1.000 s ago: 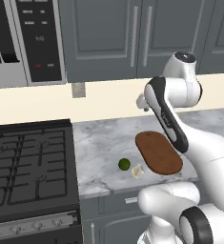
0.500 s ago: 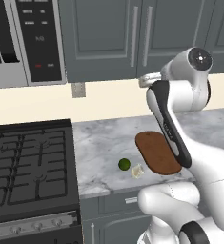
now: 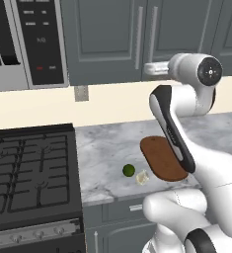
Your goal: Open the cabinet. Place the bowl and condiment on the counter. Then place the lime and garlic on the cutting board.
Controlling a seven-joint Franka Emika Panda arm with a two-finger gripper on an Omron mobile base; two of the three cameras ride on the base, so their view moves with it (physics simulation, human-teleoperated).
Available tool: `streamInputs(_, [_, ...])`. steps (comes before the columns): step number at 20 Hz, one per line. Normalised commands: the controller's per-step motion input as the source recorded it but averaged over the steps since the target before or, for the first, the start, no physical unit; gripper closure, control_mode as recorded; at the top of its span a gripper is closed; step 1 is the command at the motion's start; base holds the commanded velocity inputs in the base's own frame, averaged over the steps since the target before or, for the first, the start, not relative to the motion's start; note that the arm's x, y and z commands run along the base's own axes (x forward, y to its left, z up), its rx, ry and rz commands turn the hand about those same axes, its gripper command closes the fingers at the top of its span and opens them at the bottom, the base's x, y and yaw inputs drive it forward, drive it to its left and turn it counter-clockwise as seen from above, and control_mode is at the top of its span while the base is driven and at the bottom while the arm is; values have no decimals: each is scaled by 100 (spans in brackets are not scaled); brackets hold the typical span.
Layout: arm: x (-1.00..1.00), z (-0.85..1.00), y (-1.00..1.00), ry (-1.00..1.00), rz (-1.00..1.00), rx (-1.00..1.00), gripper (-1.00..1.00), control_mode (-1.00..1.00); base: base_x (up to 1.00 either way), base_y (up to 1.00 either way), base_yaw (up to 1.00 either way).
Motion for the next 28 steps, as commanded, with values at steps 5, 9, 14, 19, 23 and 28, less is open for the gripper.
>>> streamInputs(5, [46, 19, 0, 0, 0, 3, -100, -100, 0, 0, 0])
streamInputs(9, [58, 2, 0, 0, 0, 4, -100, -100, 0, 0, 0])
streamInputs(14, [64, 0, 0, 0, 0, 4, -100, -100, 0, 0, 0])
streamInputs(19, [69, -2, -4, 0, 0, 4, -100, -100, 0, 0, 0])
streamInputs(23, [71, -7, -12, 0, 0, 5, -100, -100, 0, 0, 0])
streamInputs(28, [65, -24, -4, 1, 0, 3, -100, -100, 0, 0, 0])
